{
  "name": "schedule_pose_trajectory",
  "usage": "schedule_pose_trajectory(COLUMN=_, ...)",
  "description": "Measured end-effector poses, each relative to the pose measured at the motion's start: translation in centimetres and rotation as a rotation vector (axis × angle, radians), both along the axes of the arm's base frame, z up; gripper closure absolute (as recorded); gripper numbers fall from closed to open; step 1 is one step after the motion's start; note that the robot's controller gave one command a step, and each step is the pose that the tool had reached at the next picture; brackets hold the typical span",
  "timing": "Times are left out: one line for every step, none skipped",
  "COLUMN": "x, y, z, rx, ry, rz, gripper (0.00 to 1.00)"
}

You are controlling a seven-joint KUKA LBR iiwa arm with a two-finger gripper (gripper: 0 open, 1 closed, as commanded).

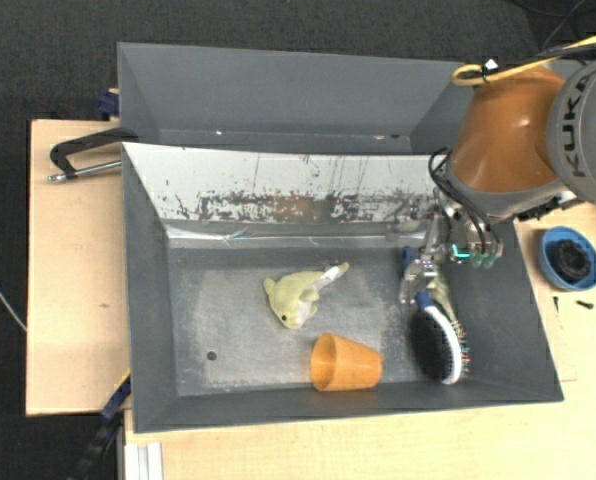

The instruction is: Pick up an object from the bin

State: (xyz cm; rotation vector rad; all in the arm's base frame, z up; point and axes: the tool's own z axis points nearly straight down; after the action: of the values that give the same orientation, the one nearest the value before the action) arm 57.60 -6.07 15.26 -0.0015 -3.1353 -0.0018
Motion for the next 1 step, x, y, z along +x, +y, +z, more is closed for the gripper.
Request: schedule_pose_trajectory(x=0.7, y=9.77, z=-7.87, rx=0.004, ry=-0.004, rz=-0.083, gripper=0.0)
